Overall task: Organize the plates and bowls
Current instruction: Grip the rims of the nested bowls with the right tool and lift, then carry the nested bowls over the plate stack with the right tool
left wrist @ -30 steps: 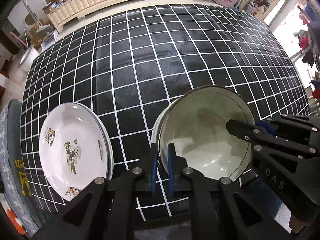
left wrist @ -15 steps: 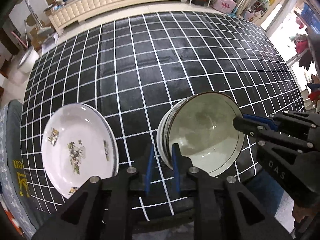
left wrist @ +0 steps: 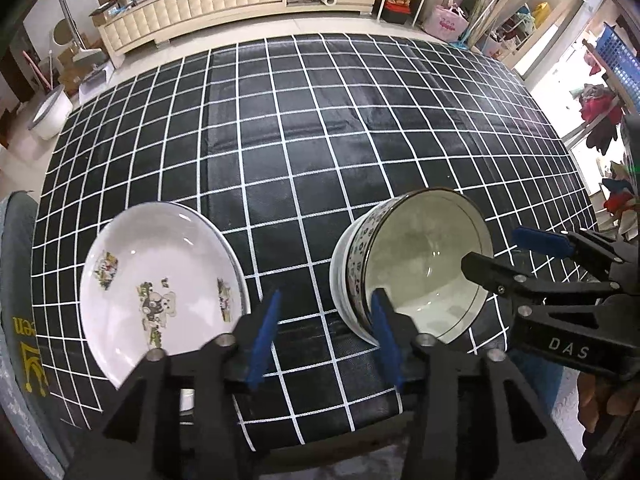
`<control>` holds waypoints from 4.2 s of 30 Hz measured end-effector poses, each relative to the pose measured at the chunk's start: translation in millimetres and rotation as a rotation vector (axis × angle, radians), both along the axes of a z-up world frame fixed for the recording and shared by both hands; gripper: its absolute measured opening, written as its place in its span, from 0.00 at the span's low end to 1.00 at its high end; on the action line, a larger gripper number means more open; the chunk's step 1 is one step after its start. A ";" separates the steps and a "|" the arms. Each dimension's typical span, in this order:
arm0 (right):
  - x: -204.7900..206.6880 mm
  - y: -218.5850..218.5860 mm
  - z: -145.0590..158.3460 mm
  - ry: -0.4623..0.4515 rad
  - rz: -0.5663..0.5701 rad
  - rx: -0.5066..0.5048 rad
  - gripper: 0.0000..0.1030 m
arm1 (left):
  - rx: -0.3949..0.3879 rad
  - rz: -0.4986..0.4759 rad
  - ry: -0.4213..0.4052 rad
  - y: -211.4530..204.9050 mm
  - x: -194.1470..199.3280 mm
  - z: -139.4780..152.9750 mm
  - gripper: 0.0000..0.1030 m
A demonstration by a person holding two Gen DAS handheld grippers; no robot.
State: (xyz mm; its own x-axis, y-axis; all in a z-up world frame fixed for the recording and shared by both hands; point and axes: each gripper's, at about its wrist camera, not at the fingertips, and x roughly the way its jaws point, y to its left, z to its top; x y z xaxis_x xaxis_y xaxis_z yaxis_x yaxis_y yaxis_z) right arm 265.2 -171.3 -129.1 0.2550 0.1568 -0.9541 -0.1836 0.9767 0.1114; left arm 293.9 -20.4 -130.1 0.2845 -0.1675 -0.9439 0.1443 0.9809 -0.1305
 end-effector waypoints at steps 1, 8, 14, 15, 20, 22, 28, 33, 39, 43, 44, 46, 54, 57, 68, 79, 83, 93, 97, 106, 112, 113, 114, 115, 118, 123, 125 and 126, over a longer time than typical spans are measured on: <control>0.6 0.5 -4.0 0.012 0.004 0.003 0.74 | -0.001 -0.005 0.008 -1.1 1.2 -3.8 0.54; 5.7 -3.8 -23.0 0.058 -0.017 0.004 0.74 | 0.031 -0.038 0.024 -12.1 6.8 -24.1 0.54; 12.3 -9.1 -38.2 0.097 -0.033 0.019 0.74 | 0.035 -0.038 0.036 -14.7 16.1 -42.1 0.54; 13.4 -9.6 -40.8 0.105 -0.033 0.026 0.74 | 0.037 -0.042 0.040 -15.3 17.3 -45.2 0.54; 16.5 -9.6 -43.1 0.089 -0.035 0.045 0.74 | 0.039 -0.058 0.014 -17.6 18.2 -53.0 0.53; 17.7 -10.2 -43.0 0.087 -0.030 0.048 0.74 | 0.022 -0.065 0.020 -16.0 19.7 -54.9 0.53; 17.0 -20.2 -49.2 0.118 -0.051 0.155 0.65 | -0.058 -0.086 0.053 -14.7 21.6 -65.1 0.42; 12.5 -21.3 -50.6 0.146 -0.019 0.223 0.42 | -0.054 -0.111 0.043 -26.1 14.9 -69.5 0.35; 8.8 -11.8 -48.5 0.148 -0.034 0.208 0.40 | -0.046 -0.091 0.053 -31.1 17.9 -65.9 0.33; 10.7 -6.3 -47.0 0.159 -0.052 0.186 0.38 | -0.015 -0.070 0.052 -28.3 16.6 -58.4 0.30; 11.4 -3.8 -47.6 0.159 -0.054 0.183 0.38 | 0.005 -0.079 0.038 -29.6 15.6 -55.7 0.30; 10.4 -2.9 -46.6 0.154 -0.068 0.174 0.36 | 0.047 -0.095 0.020 -33.3 12.6 -51.9 0.28; 18.1 7.5 -42.3 0.132 -0.097 0.142 0.26 | 0.004 -0.075 -0.009 -21.5 10.7 -31.7 0.22; 19.4 9.6 -46.7 0.137 -0.088 0.143 0.24 | 0.063 -0.098 -0.028 -25.8 10.3 -34.1 0.20; 21.7 6.3 -43.3 0.142 -0.062 0.159 0.23 | -0.022 -0.085 0.023 -6.0 18.8 -43.9 0.28; 19.7 -4.8 -51.7 0.166 -0.069 0.188 0.28 | 0.017 -0.121 -0.010 -11.0 15.6 -46.7 0.57; 21.9 -6.1 -54.9 0.177 -0.074 0.191 0.53 | 0.021 -0.112 0.017 -7.0 20.6 -58.3 0.57; 25.0 -26.1 -67.4 0.201 -0.118 0.264 0.72 | -0.114 -0.085 0.079 3.7 36.6 -78.2 0.69; 23.0 -29.6 -68.9 0.213 -0.112 0.291 0.68 | -0.166 -0.091 0.104 2.6 36.4 -83.2 0.66; 13.2 -21.3 -60.5 0.217 -0.076 0.321 0.36 | -0.200 -0.128 0.116 -14.6 23.4 -87.3 0.50; 9.0 -11.0 -57.5 0.190 -0.072 0.310 0.36 | -0.193 -0.114 0.101 -10.6 19.4 -85.0 0.49; 10.7 -9.8 -60.0 0.191 -0.074 0.313 0.35 | -0.189 -0.114 0.098 -11.5 18.6 -84.2 0.49; 9.6 -9.9 -60.0 0.193 -0.080 0.316 0.35 | -0.187 -0.115 0.094 -10.7 18.4 -82.9 0.48; 8.9 -9.6 -60.7 0.194 -0.085 0.318 0.35 | -0.176 -0.122 0.082 -12.0 17.4 -80.5 0.48; 7.0 -7.2 -60.2 0.199 -0.104 0.342 0.34 | -0.151 -0.131 0.060 -12.6 17.8 -74.9 0.47; 9.3 10.2 -47.2 0.182 -0.096 0.339 0.34 | -0.166 -0.098 0.042 4.5 18.4 -63.2 0.47; 11.7 19.8 -40.5 0.171 -0.083 0.332 0.34 | -0.174 -0.081 0.033 12.2 17.9 -58.1 0.47; 12.8 24.7 -37.0 0.167 -0.077 0.330 0.34 | -0.177 -0.071 0.028 17.3 17.5 -54.4 0.47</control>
State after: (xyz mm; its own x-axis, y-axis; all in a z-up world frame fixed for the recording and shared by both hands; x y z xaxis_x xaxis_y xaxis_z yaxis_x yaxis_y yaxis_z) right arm 278.0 -146.6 -166.1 0.1234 0.4491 -0.8849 -0.0640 0.8935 0.4446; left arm 311.4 -3.1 -184.5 0.2404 -0.3500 -0.9054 0.2058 0.9299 -0.3048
